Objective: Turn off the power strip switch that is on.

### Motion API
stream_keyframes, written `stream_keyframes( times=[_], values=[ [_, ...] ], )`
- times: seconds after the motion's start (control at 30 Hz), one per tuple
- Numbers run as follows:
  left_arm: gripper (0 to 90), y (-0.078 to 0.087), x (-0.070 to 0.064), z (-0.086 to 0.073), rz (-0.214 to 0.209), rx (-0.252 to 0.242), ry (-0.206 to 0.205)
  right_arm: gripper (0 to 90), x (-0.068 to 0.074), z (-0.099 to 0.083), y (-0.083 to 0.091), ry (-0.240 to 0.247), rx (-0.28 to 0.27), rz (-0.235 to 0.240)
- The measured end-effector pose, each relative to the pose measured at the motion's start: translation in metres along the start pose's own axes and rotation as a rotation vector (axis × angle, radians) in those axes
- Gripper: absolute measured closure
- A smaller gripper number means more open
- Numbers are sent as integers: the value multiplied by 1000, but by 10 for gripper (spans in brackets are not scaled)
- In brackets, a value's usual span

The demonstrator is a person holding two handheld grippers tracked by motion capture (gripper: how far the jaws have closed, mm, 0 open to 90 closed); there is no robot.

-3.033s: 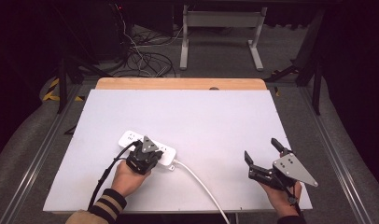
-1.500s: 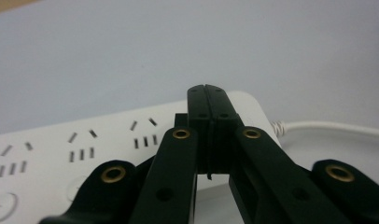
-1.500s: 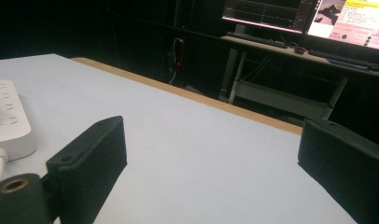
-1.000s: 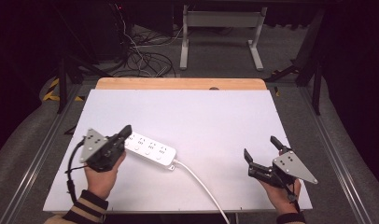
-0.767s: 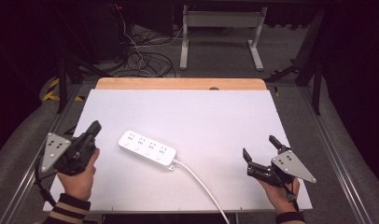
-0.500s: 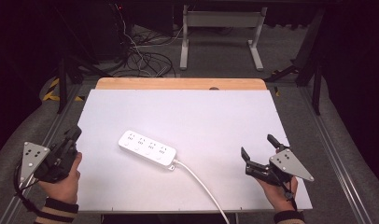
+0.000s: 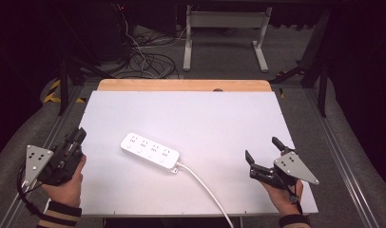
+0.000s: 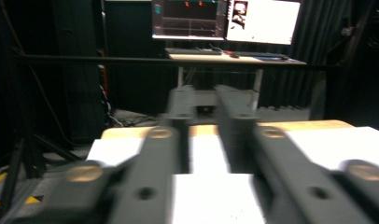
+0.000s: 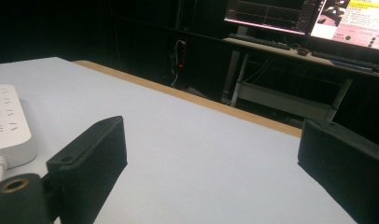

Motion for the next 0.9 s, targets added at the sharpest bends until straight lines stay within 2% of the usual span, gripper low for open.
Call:
stream_keyframes(
  times=[0.1, 0.2, 0.23, 0.27, 0.6, 0.9],
  values=[
    [361, -4, 3, -2, 5, -28, 5, 84, 0, 0, 0, 2, 4, -5],
    [180, -7, 5, -3, 6, -18, 6, 85, 0, 0, 0, 4, 6, -6],
    [152, -7, 5, -3, 6, -18, 6, 85, 0, 0, 0, 4, 6, -7],
    [143, -7, 6, -3, 6, -30, 8, 85, 0, 0, 0, 5, 5, -6],
    [104, -9, 7, -6, -8, -13, 19, 86, 0, 0, 0, 6, 7, -8],
    [72, -11, 8, -7, -3, -9, 29, 86, -1, 0, 0, 8, 6, -8]
  ],
)
Point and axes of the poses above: each handheld gripper's, and its own axes: y roughly backward along the jaws, z roughly out of its top, x roughly to its left, the point moved 6 cm from there along -y, roughly forward along the jaws, and after that the axes turned 9 degrees about -z, right-handed, at the moved point
